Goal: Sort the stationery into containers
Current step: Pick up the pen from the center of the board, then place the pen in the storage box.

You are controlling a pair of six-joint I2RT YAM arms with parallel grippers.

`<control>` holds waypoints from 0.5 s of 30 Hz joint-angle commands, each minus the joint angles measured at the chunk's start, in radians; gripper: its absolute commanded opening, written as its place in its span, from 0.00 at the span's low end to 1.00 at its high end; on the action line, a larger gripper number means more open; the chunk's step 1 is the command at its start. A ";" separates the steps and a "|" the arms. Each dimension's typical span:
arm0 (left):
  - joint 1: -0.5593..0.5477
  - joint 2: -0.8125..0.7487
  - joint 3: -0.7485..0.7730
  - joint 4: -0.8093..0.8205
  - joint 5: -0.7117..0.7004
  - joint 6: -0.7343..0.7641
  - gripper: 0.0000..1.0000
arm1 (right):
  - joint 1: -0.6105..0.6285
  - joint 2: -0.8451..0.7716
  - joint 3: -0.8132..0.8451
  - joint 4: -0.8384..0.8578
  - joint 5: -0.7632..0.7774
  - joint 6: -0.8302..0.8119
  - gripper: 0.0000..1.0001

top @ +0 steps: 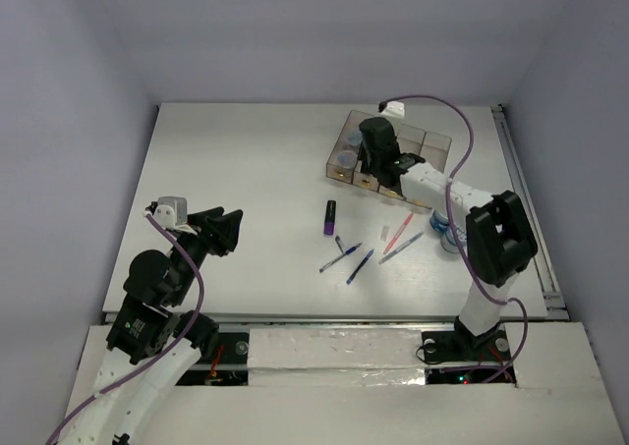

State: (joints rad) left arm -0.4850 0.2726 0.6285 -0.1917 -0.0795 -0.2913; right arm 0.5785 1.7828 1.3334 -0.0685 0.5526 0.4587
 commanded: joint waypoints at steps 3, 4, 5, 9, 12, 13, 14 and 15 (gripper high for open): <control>-0.006 0.000 0.004 0.046 0.006 0.000 0.44 | -0.086 0.111 0.142 0.024 0.001 -0.083 0.13; -0.006 0.000 0.004 0.046 0.004 0.001 0.44 | -0.100 0.125 0.179 0.010 0.001 -0.095 0.14; -0.006 0.000 0.004 0.046 0.004 0.001 0.44 | -0.100 0.139 0.196 0.003 -0.003 -0.098 0.14; -0.006 0.004 0.004 0.046 0.004 0.001 0.44 | -0.123 0.211 0.283 -0.060 -0.022 -0.104 0.35; -0.006 0.004 0.004 0.046 0.004 0.001 0.44 | -0.123 0.230 0.325 -0.123 -0.042 -0.103 0.62; -0.006 0.004 0.004 0.046 0.004 0.000 0.44 | -0.123 0.199 0.311 -0.110 -0.054 -0.101 0.65; -0.006 0.005 0.004 0.046 0.004 0.000 0.44 | -0.123 0.175 0.265 -0.091 -0.072 -0.101 0.70; -0.006 0.007 0.004 0.047 0.004 0.001 0.44 | -0.123 0.149 0.236 -0.076 -0.109 -0.100 0.70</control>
State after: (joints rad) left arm -0.4850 0.2726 0.6285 -0.1917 -0.0795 -0.2913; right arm 0.4530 2.0155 1.5890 -0.1589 0.5030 0.3683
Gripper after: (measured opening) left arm 0.443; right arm 0.687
